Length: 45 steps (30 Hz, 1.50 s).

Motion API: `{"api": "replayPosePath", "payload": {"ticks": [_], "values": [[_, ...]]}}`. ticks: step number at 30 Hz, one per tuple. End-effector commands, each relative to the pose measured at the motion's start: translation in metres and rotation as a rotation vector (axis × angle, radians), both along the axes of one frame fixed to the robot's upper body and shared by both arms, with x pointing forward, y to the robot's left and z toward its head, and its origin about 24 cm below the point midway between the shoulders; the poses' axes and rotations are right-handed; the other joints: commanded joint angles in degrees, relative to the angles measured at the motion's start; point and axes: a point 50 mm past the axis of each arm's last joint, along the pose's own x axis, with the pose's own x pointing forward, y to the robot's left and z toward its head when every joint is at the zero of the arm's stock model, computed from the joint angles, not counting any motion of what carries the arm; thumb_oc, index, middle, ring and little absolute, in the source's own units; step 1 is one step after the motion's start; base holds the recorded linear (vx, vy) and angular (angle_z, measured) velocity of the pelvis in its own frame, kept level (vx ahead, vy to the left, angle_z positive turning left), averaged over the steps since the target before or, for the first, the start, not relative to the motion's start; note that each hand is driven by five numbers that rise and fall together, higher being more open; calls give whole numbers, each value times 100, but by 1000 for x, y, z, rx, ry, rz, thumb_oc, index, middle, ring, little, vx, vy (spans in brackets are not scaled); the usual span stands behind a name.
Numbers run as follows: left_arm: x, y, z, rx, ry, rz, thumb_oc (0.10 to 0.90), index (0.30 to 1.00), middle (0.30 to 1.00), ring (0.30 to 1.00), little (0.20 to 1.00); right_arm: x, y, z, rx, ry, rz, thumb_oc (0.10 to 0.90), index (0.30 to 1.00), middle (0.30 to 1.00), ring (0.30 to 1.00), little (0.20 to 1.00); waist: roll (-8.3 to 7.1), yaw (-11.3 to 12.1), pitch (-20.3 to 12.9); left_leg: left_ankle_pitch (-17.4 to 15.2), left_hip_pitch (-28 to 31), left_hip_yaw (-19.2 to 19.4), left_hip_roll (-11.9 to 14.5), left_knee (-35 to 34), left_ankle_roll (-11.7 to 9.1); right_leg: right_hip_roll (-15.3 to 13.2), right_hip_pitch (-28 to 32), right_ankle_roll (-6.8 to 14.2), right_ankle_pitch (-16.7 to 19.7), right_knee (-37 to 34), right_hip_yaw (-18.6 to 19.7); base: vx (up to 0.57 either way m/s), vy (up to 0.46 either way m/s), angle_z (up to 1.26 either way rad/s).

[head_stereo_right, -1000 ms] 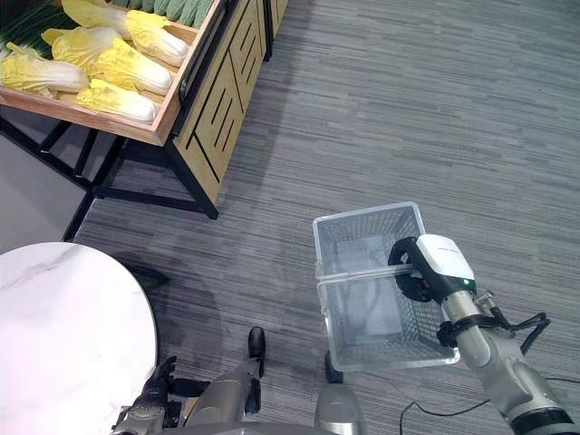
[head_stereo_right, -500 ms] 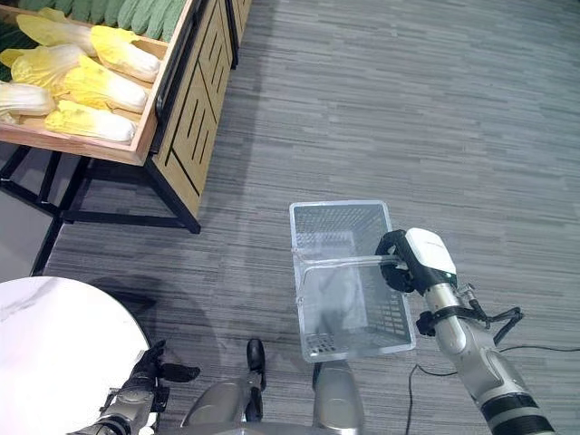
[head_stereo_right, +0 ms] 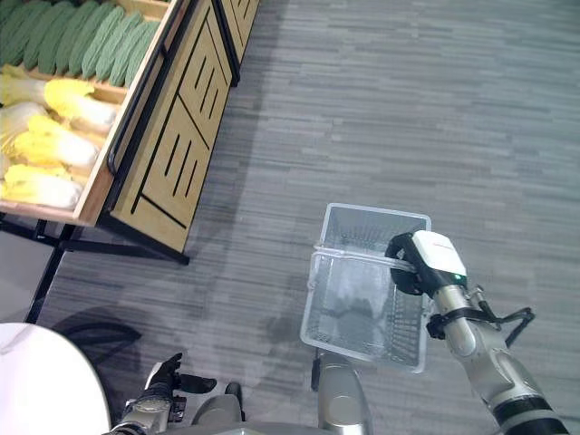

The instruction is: Get the vegetables into the basket

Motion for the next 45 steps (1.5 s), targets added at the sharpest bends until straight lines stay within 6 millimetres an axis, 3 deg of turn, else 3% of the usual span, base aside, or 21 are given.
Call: {"api": "replayPosePath", "payload": {"ticks": [1,3,4,5,8,12,14,15,17,19,20,22,23,25,28,31,33,36,41,45], "values": [[9,33,13,123,-40,-8,900,1000,1000,1000,1000,9,5,63,6,-317,81,400,300,300,300,300,-363,145,-220,-189,-724,219,-989,331,676,-180,103,418,-306,91,341,164,-209,3],[12,31,14,120,-45,-21,900,1000,1000,1000,1000,9,4,66,1,-328,75,400,300,300,300,300,-411,173,-176,-303,-1079,301,-1089,249,737,-222,153,442,-328,67,343,245,-119,40],[14,30,14,126,-51,-40,900,1000,1000,1000,1000,8,3,67,2,-347,73,400,300,300,300,300,-378,305,-166,-137,-1654,414,-1008,-642,774,-160,351,453,-539,65,368,342,-66,71],[13,29,14,126,-50,-41,900,1000,1000,1000,1000,8,3,67,2,-346,73,400,300,300,300,300,-387,309,-169,-126,-1634,420,-1014,-675,771,-167,352,451,-548,69,373,395,-1,48],[5,34,12,141,-30,-31,900,1000,1000,1000,1000,10,6,56,13,-323,64,400,300,300,300,300,-254,566,-270,673,-1897,340,-791,-2107,645,51,874,442,-880,12,519,430,80,-32],[-12,38,7,144,27,-23,900,1000,1000,1000,1000,5,10,47,22,-280,70,400,300,300,300,300,-320,648,-394,813,-1680,577,-766,-2083,665,3,1290,497,-1087,36,689,441,154,-55],[-15,40,7,153,40,-34,900,1000,1000,1000,1000,2,12,41,28,-255,69,400,300,300,300,300,-388,665,-458,710,-1674,632,-863,-1846,781,-125,1400,582,-1140,165,758,456,283,-62],[-16,39,6,151,43,-49,900,1000,1000,1000,1000,1,14,35,43,-237,64,400,300,300,300,300,-502,676,-492,402,-1717,702,-1047,-1469,886,-313,1486,691,-1123,252,830,328,249,-20],[-10,40,9,149,19,-65,900,1000,1000,1000,1000,1,15,31,52,-227,60,400,300,300,300,300,-593,678,-558,56,-1761,798,-1184,-1096,1002,-490,1449,810,-894,295,908,380,328,2],[-7,41,10,153,11,-73,900,1000,1000,1000,1000,2,16,30,57,-228,60,400,300,300,300,300,-622,687,-584,-40,-1767,853,-1211,-1043,1045,-542,1418,852,-824,316,927,215,236,-11],[-3,45,14,169,-2,-84,900,1000,1000,1000,1000,5,20,27,68,-224,65,400,300,300,300,300,-677,691,-612,-171,-1721,914,-1269,-1057,1118,-638,1316,938,-575,416,930,180,211,-21],[-1,48,16,179,-7,-78,900,1000,1000,1000,1000,8,23,27,69,-227,73,400,300,300,300,300,-712,695,-613,-221,-1682,957,-1289,-1085,1154,-676,1205,986,-402,580,933,156,195,-14],[4,54,19,188,-25,-63,900,1000,1000,1000,1000,11,29,28,72,-228,96,400,300,300,300,300,-715,702,-583,-300,-1511,959,-1321,-1194,1245,-687,967,1004,-83,1077,897,199,244,-5],[7,58,22,201,-33,-54,900,1000,1000,1000,1000,15,35,29,75,-229,119,400,300,300,300,300,-689,688,-552,-345,-1275,946,-1357,-1387,1327,-585,751,1001,134,1624,834,179,197,1],[7,59,23,198,-36,-50,900,1000,1000,1000,1000,18,40,32,73,-236,144,400,300,300,300,300,-575,569,-438,-360,-872,860,-1393,-1667,1402,-387,171,902,136,2005,724,163,125,11],[6,58,21,191,-20,-60,900,1000,1000,1000,1000,20,45,37,89,-255,166,400,300,300,300,300,-491,468,-355,-427,-604,758,-1407,-1777,1357,-312,-193,787,-271,1578,572,211,1,1],[6,56,20,188,-18,-67,900,1000,1000,1000,1000,22,47,39,97,-268,176,400,300,300,300,300,-483,432,-299,-501,-538,711,-1438,-1727,1323,-300,-346,790,-270,1226,574,201,-86,25],[3,53,18,182,0,-76,900,1000,1000,1000,1000,24,54,45,110,-292,210,400,300,300,300,300,-523,301,-213,-816,-310,485,-1506,-1498,1178,-567,-607,959,156,46,836,273,-141,59],[-3,51,14,174,15,-57,900,1000,1000,1000,1000,25,57,44,101,-271,232,400,300,300,300,300,-614,319,-208,-1128,-235,270,-1577,-1106,1103,-581,-497,966,381,-72,907,211,-177,60],[-5,49,13,166,21,-48,900,1000,1000,1000,1000,24,54,48,103,-280,233,400,300,300,300,300,-592,310,-257,-1072,-231,-68,-1386,-1034,960,-291,-457,788,97,227,810,151,-235,45]]}}
